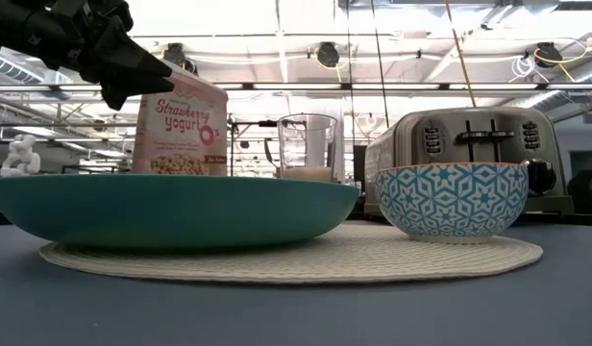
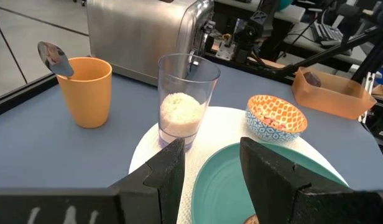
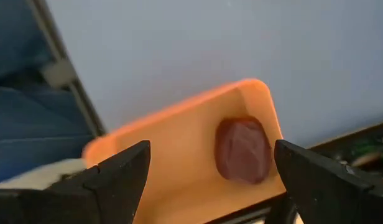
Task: Arrange a breakfast setting
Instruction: Put the red apple on the green plate
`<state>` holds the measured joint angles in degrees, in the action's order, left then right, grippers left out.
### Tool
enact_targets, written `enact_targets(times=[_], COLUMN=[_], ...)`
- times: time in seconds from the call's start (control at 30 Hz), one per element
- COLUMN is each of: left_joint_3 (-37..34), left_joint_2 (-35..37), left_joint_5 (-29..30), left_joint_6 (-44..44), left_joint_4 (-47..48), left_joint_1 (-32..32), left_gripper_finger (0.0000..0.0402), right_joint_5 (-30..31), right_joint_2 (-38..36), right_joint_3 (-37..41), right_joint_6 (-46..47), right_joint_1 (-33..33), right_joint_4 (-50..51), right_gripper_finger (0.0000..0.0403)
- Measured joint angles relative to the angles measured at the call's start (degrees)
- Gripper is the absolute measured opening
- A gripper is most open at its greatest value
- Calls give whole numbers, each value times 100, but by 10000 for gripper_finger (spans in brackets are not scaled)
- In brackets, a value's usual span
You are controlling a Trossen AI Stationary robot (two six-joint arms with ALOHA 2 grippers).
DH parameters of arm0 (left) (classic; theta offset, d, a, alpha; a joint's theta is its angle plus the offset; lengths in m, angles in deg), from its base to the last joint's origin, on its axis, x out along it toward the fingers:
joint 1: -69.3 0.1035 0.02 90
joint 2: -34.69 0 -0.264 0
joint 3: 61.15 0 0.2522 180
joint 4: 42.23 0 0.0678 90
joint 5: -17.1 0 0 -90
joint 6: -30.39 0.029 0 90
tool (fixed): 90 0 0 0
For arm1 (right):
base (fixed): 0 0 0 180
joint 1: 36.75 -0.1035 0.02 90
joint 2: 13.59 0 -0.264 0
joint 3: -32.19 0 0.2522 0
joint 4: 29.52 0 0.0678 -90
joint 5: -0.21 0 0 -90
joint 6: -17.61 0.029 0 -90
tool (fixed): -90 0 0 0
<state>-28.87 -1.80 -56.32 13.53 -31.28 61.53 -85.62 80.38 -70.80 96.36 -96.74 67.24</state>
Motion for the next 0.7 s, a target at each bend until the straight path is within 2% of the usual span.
enact_targets(times=[0.2, 0.43, 0.7], left_joint_3=[0, 0, 0], left_joint_2=[2, 0, 1], left_joint_5=[0, 0, 0], left_joint_6=[26, 24, 137], left_joint_4=[0, 0, -6], left_joint_1=[2, 0, 1], left_gripper_finger=[159, 159, 159], right_joint_5=[6, 33, 33], right_joint_2=[462, 949, 1151], right_joint_3=[0, 9, 662], right_joint_6=[11, -123, 202], right_joint_1=[-374, -661, -767], right_joint_4=[664, 696, 704], right_gripper_finger=[334, 334, 334])
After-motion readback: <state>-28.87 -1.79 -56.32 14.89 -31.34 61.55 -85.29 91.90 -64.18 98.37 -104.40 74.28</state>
